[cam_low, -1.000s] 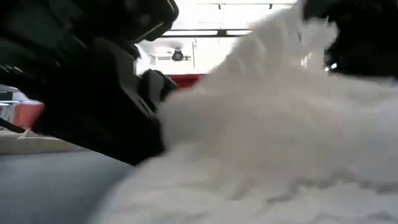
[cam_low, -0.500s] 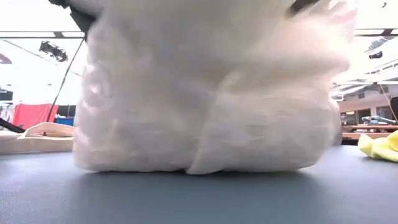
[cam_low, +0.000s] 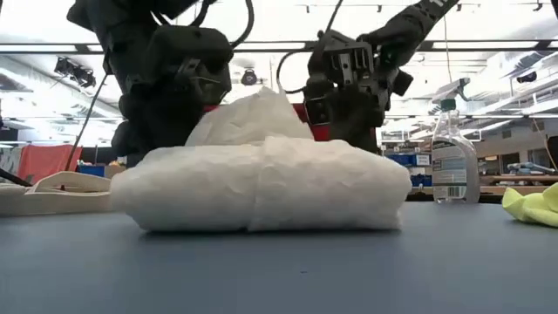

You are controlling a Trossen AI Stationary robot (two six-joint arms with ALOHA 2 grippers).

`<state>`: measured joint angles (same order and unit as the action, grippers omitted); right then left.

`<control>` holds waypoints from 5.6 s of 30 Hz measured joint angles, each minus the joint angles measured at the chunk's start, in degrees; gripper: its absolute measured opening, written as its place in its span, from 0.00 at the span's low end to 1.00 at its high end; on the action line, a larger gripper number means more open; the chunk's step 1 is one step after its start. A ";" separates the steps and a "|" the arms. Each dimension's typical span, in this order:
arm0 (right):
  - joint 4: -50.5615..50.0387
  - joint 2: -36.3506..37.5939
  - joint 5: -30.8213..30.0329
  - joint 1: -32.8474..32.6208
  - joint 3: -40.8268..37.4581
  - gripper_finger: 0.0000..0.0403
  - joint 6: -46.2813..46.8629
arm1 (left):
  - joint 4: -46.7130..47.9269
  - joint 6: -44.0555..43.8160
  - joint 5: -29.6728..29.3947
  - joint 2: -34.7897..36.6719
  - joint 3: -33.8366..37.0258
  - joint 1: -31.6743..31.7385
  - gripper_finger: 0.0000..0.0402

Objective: Fold laundry
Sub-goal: Fold the white cloth

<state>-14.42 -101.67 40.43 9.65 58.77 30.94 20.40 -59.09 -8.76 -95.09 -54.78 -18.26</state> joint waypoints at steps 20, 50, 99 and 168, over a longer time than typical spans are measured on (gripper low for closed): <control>1.87 13.38 -22.91 -11.03 0.40 0.41 7.81 | 17.83 1.02 -4.00 9.75 -1.01 4.87 0.51; 17.62 -4.81 -35.68 -3.83 0.18 0.39 -1.16 | -1.37 -1.21 -10.53 11.53 -1.24 -10.54 0.45; 29.27 -2.67 -56.45 -40.33 -13.34 0.34 23.78 | -8.08 -17.76 -20.05 -8.48 -1.18 -17.77 0.34; 11.99 -5.73 -53.84 -43.20 -2.55 0.69 -27.01 | -7.38 27.94 -14.10 -16.56 -9.71 -22.14 0.67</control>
<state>-2.43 -107.40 -13.41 -33.55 56.23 3.93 13.02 -31.15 -22.86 -111.64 -64.49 -40.40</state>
